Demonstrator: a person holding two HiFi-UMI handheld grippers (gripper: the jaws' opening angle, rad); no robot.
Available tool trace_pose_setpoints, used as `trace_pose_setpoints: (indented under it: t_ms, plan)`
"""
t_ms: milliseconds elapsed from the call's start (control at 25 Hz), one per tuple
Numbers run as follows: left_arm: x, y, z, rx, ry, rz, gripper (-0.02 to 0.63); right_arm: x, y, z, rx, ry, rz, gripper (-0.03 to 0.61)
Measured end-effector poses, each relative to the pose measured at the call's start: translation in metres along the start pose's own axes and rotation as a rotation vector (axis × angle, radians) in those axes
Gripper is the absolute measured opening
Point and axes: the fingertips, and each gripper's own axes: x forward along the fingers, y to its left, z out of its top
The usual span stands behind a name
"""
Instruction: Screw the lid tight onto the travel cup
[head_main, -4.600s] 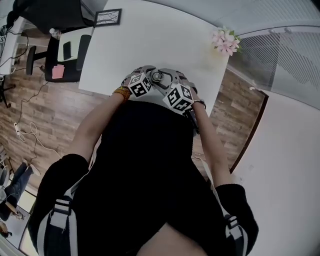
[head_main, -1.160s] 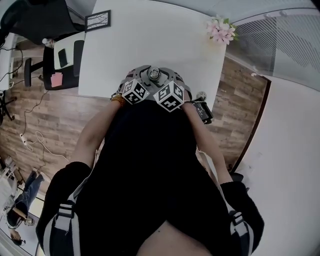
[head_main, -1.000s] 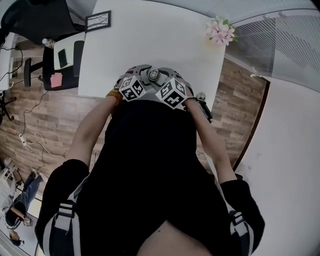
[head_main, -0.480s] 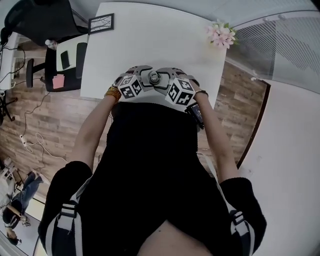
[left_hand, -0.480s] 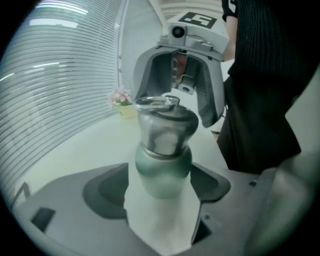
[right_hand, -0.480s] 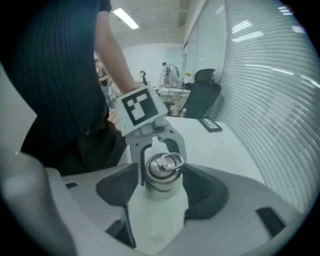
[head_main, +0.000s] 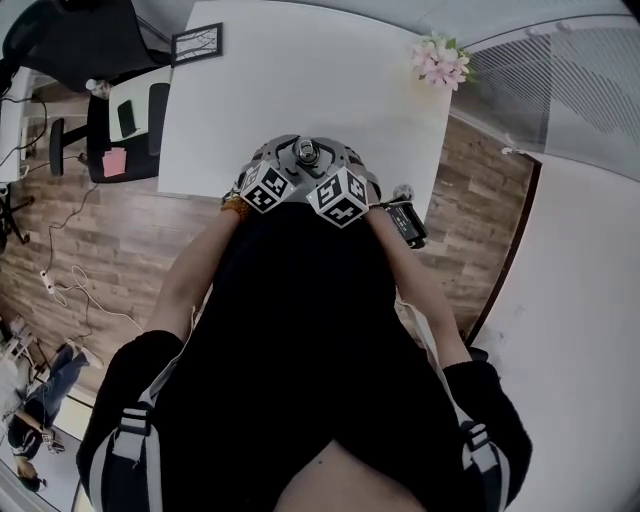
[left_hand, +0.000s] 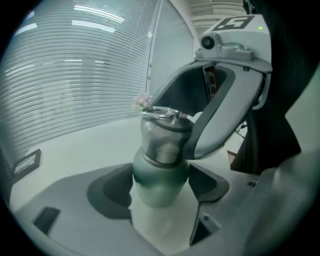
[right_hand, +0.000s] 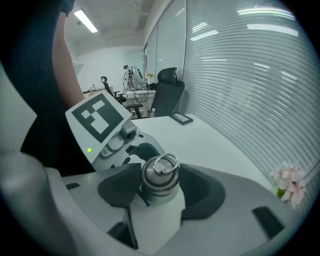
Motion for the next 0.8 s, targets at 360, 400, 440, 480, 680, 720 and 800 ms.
trace_pose_setpoints:
  t_ms: [360,400,440,480,680,720,800]
  plan:
    - [-0.004,-0.007,-0.007,0.286,0.183,-0.385,0.354,0.002,0.014,0.001,-0.311,-0.004,0.345,0.241]
    - [-0.004,-0.007,-0.008,0.319,0.207,-0.424,0.354,0.002,0.015,0.001,-0.340,-0.008,0.382,0.241]
    - [-0.004,-0.007,-0.008,0.343,0.224,-0.453,0.354,0.002,0.014,0.001,-0.344,-0.017,0.411,0.241]
    - [-0.004,-0.007,-0.007,0.355,0.232,-0.471,0.354,0.002,0.013,0.001,-0.332,-0.029,0.430,0.242]
    - [-0.008,-0.002,-0.011,0.285,0.177,-0.347,0.362,-0.005,0.013,0.002,-0.252,-0.070,0.356,0.301]
    - [-0.011,0.002,-0.012,0.240,0.149,-0.293,0.364,-0.007,0.011,0.004,-0.217,-0.079,0.311,0.301]
    - [-0.017,0.006,-0.014,0.130,0.084,-0.190,0.364,-0.010,0.007,0.007,-0.135,-0.088,0.207,0.301]
